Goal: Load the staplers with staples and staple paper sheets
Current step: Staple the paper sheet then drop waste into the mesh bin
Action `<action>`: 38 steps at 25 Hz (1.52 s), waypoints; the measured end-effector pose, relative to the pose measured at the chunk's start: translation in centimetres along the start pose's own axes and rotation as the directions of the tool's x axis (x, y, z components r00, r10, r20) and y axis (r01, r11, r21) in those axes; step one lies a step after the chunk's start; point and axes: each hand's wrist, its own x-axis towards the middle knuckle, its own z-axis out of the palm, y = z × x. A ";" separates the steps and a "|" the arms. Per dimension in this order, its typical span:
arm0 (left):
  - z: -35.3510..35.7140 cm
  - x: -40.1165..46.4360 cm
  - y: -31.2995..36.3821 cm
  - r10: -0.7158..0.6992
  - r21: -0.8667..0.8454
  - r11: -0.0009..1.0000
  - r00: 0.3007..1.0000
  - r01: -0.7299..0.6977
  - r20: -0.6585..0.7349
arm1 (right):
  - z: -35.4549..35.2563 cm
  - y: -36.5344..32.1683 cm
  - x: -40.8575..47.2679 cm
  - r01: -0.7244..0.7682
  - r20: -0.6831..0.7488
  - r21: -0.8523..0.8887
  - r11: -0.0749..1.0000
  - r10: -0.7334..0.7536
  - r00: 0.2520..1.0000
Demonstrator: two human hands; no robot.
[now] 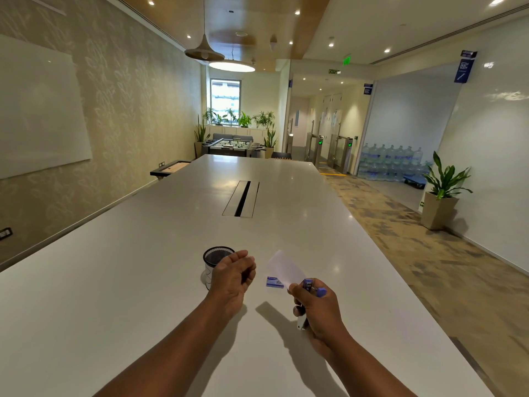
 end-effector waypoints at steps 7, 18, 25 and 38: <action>0.9 -2.0 -2.0 -0.061 0.304 0.953 0.973 -0.011 0.225 | 0.5 0.0 0.1 -0.019 0.010 -0.003 1.000 0.019 1.000; -0.4 -2.0 -0.3 0.027 0.531 0.814 0.928 -0.237 0.372 | -0.1 -1.3 0.1 -0.113 0.076 0.225 0.968 0.098 0.992; -0.2 -1.8 -0.4 -0.086 0.402 0.914 0.947 -0.049 0.310 | 0.2 -1.0 -0.3 0.080 0.007 -0.117 0.990 -0.079 0.997; -0.7 -1.6 -1.7 0.024 0.494 0.854 0.960 -0.165 0.280 | 0.0 0.8 -0.1 -0.186 0.129 -0.196 0.963 0.214 0.968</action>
